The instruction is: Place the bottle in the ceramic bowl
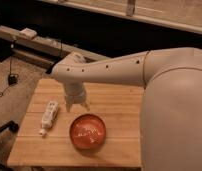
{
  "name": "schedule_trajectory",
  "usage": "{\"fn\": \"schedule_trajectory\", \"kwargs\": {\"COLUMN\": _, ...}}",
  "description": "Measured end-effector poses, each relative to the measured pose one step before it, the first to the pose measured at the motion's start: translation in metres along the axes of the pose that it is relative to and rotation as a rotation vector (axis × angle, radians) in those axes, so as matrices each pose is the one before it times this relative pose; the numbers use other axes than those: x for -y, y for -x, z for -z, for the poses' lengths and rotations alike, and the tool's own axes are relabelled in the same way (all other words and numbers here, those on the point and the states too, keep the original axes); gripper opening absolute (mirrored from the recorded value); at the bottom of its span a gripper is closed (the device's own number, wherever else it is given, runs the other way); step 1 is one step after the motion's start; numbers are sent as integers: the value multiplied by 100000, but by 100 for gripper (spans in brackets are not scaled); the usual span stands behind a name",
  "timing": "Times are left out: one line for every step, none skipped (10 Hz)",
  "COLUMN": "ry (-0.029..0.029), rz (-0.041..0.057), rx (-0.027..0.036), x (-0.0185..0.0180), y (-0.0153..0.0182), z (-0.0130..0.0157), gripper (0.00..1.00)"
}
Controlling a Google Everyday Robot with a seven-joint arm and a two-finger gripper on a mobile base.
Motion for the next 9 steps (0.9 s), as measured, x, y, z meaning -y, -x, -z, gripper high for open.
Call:
{"fn": "schedule_trajectory", "kwargs": {"ry": 16, "rz": 16, "rx": 39, "x": -14, "y": 8, "z": 19, "gripper": 65}}
{"fn": "schedule_trajectory", "kwargs": {"ry": -1, "rz": 0, "rx": -12, "x": 2, "y": -3, "z": -8, "gripper": 65}}
{"fn": "schedule_trajectory", "kwargs": {"ry": -5, "rz": -94, "rx": 1, "x": 50, "y": 4, "z": 4, "gripper": 65}}
{"fn": "schedule_trajectory", "kwargs": {"ry": -13, "rz": 0, "rx": -23, "x": 6, "y": -5, "z": -11, "gripper": 65}}
{"fn": "schedule_trajectory", "kwargs": {"ry": 7, "rz": 55, "rx": 17, "x": -32, "y": 1, "z": 6, "gripper": 65}}
{"fn": "schedule_trajectory", "kwargs": {"ry": -48, "rz": 83, "rx": 46, "x": -26, "y": 7, "z": -3, "gripper": 65}}
{"fn": "schedule_trajectory", "kwargs": {"ry": -113, "rz": 119, "rx": 67, "x": -6, "y": 1, "z": -19, "gripper": 65}}
{"fn": "schedule_trajectory", "kwargs": {"ry": -409, "rz": 491, "rx": 462, "x": -263, "y": 161, "z": -95, "gripper": 65}}
{"fn": "schedule_trajectory", "kwargs": {"ry": 512, "rz": 954, "rx": 183, "x": -1020, "y": 313, "z": -154, "gripper": 65}}
